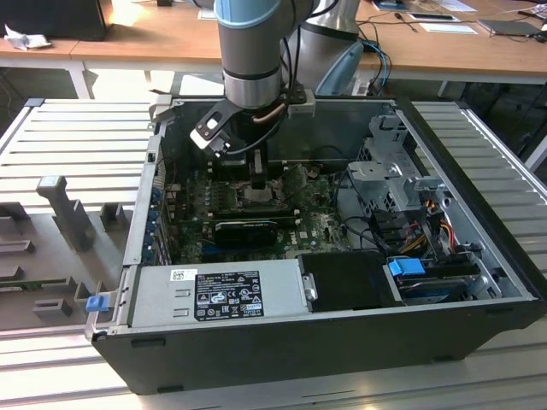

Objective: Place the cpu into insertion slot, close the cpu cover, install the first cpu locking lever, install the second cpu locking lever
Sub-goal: 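Place the cpu into insertion slot, then close the cpu cover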

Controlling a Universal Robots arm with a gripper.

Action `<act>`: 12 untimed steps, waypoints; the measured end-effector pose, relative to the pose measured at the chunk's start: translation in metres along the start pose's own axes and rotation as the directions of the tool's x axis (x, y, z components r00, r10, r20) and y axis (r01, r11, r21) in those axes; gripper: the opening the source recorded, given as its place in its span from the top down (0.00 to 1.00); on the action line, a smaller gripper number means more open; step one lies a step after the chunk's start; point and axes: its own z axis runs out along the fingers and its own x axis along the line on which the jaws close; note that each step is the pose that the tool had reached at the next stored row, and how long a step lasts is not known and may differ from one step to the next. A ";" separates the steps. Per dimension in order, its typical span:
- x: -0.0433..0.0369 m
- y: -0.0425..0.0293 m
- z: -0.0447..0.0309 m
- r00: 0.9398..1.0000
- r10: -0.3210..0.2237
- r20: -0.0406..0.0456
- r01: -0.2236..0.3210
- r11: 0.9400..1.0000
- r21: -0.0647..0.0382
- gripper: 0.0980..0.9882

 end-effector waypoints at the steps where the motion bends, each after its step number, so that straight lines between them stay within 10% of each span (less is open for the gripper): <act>1: 0.0000 0.0001 -0.0006 1.000 0.000 0.000 0.000 1.000 0.000 0.99; 5: 0.0001 0.0003 -0.0030 1.000 0.000 0.000 0.000 1.000 0.000 0.99; 12: 0.0000 0.0178 -0.0027 1.000 0.002 -0.007 -0.002 0.999 0.041 0.99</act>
